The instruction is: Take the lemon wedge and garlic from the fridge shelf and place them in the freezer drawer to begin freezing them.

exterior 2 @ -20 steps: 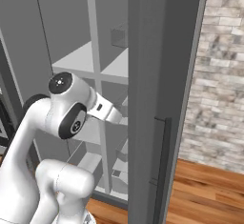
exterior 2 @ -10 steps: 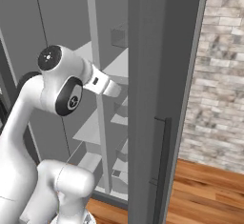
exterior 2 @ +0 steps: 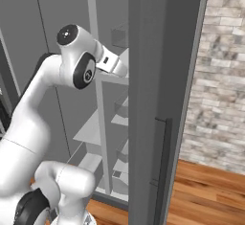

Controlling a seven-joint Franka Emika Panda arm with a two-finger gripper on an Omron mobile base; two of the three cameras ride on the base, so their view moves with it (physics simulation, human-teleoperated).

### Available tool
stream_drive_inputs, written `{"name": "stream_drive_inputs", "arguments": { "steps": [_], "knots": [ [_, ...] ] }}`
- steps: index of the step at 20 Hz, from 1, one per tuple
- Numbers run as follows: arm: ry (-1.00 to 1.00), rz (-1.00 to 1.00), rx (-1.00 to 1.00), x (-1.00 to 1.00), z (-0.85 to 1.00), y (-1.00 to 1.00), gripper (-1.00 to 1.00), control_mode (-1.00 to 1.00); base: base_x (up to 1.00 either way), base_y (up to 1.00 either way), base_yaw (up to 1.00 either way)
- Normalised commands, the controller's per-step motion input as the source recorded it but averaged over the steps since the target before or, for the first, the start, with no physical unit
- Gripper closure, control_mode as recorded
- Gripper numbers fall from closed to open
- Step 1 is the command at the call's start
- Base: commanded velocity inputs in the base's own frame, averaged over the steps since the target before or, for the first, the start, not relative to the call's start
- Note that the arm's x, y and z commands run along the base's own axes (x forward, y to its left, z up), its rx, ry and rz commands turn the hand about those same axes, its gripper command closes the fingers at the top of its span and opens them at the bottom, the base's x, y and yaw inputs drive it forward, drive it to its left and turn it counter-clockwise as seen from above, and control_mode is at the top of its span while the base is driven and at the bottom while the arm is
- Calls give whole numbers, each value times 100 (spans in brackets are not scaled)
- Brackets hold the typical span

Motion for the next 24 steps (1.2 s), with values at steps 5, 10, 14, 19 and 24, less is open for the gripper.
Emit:
{"name": "stream_drive_inputs", "arguments": {
  "steps": [5,10,14,19,24],
  "knots": [
    [4,-3,-4,77,-17,-12,-100,-100,0,0,0],
    [9,-1,-1,84,-30,-34,-100,-100,0,0,0],
    [12,0,-1,84,-42,-39,-100,-100,0,0,0],
    [9,0,0,53,0,-31,-100,-100,0,0,0],
    [8,0,0,59,-9,-37,-100,-100,0,0,0]
  ]
}}
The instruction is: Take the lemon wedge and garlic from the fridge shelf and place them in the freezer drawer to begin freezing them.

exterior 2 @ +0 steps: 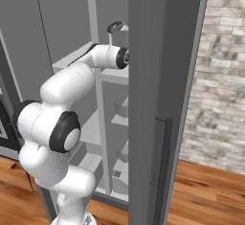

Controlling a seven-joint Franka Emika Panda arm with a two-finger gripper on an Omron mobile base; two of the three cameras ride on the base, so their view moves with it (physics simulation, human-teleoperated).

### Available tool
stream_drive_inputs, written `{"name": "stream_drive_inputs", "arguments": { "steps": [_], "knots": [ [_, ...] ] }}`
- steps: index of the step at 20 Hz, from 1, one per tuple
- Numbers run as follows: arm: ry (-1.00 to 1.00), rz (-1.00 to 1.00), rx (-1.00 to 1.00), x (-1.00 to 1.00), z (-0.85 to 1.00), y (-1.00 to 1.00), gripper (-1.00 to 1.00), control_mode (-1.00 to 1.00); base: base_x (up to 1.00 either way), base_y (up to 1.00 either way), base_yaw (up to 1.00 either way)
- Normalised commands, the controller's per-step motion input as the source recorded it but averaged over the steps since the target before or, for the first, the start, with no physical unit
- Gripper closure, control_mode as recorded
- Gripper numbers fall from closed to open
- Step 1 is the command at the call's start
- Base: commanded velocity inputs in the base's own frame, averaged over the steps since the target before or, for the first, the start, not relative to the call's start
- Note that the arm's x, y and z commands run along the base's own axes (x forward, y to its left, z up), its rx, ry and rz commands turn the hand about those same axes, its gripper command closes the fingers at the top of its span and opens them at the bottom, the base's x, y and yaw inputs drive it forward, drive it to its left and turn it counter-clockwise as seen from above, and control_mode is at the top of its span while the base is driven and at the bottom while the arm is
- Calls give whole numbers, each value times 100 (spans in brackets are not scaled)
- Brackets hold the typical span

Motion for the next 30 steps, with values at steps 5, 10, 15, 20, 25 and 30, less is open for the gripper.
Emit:
{"name": "stream_drive_inputs", "arguments": {
  "steps": [5,10,15,20,25,30],
  "knots": [
    [10,0,0,26,-43,-49,-100,-100,0,0,0],
    [4,0,0,51,-26,-8,-100,-100,0,0,0],
    [0,0,0,62,-18,-1,-100,-100,0,0,0],
    [0,0,0,49,-35,-13,-100,-100,0,0,0],
    [0,0,0,20,-30,-18,-100,-100,0,0,0],
    [0,0,0,23,-21,-10,-100,-100,0,0,0]
  ]
}}
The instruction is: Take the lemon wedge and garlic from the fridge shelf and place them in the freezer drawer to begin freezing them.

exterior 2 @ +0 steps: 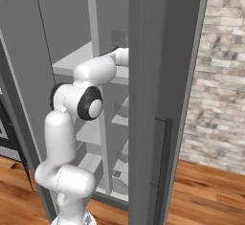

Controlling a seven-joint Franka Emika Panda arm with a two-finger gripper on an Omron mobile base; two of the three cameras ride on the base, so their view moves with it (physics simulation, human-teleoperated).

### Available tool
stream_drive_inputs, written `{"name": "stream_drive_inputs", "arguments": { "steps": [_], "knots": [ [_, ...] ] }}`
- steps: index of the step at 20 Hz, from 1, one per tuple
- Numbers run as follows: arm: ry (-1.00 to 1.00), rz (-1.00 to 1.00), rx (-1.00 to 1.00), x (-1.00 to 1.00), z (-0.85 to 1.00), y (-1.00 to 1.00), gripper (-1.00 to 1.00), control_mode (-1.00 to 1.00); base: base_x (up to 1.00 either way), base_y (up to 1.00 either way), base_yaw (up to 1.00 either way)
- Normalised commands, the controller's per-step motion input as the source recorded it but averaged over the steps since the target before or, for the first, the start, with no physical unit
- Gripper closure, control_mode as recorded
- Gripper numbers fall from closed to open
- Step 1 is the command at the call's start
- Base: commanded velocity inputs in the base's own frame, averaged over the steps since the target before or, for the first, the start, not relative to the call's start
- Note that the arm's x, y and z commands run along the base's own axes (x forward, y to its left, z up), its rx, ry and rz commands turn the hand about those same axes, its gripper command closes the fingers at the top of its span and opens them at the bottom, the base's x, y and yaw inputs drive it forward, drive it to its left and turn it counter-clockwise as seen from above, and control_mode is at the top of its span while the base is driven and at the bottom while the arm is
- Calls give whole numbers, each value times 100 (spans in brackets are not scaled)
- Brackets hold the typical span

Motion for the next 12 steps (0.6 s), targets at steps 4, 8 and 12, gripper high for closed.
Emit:
{"name": "stream_drive_inputs", "arguments": {
  "steps": [4,8,12],
  "knots": [
    [0,0,0,23,-21,-16,-100,-100,0,0,0],
    [0,0,0,39,-18,-10,-100,-100,0,0,0],
    [0,0,0,32,-20,-9,-100,-100,0,0,0]
  ]
}}
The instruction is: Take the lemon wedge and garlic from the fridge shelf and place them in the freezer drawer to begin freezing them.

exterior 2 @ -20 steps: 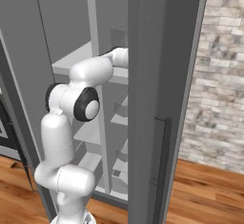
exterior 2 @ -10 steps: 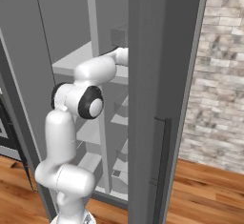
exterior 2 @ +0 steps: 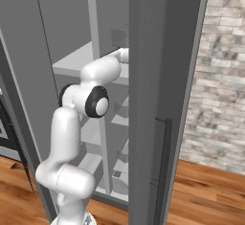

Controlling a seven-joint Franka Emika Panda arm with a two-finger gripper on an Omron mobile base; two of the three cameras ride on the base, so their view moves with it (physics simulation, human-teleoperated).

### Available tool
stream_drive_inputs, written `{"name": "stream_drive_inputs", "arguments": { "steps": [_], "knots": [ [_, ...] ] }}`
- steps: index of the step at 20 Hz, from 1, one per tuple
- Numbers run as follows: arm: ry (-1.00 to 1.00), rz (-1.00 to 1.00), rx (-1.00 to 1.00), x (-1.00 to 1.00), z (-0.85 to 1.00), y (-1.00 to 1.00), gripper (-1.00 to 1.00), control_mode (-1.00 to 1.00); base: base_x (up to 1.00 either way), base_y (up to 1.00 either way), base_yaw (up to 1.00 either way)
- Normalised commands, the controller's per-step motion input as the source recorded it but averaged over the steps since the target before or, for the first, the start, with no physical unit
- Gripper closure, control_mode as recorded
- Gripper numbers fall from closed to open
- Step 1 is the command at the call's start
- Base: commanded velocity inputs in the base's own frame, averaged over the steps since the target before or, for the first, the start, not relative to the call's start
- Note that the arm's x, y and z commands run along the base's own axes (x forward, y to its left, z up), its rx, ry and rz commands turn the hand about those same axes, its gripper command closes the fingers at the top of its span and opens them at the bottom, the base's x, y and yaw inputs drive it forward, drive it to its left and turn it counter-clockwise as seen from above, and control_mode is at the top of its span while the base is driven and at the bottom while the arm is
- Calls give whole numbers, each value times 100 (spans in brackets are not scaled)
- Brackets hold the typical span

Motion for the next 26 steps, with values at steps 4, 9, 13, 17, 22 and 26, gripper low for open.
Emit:
{"name": "stream_drive_inputs", "arguments": {
  "steps": [4,9,13,17,22,26],
  "knots": [
    [0,0,0,14,-31,-2,100,-100,0,0,0],
    [0,0,0,19,-34,0,100,-100,0,0,0],
    [0,0,0,8,-9,0,100,-100,0,0,0],
    [0,0,-1,0,-3,1,100,-100,0,0,0],
    [0,0,0,-19,0,26,100,-100,0,0,0],
    [0,0,0,-66,-9,68,100,-100,0,0,0]
  ]
}}
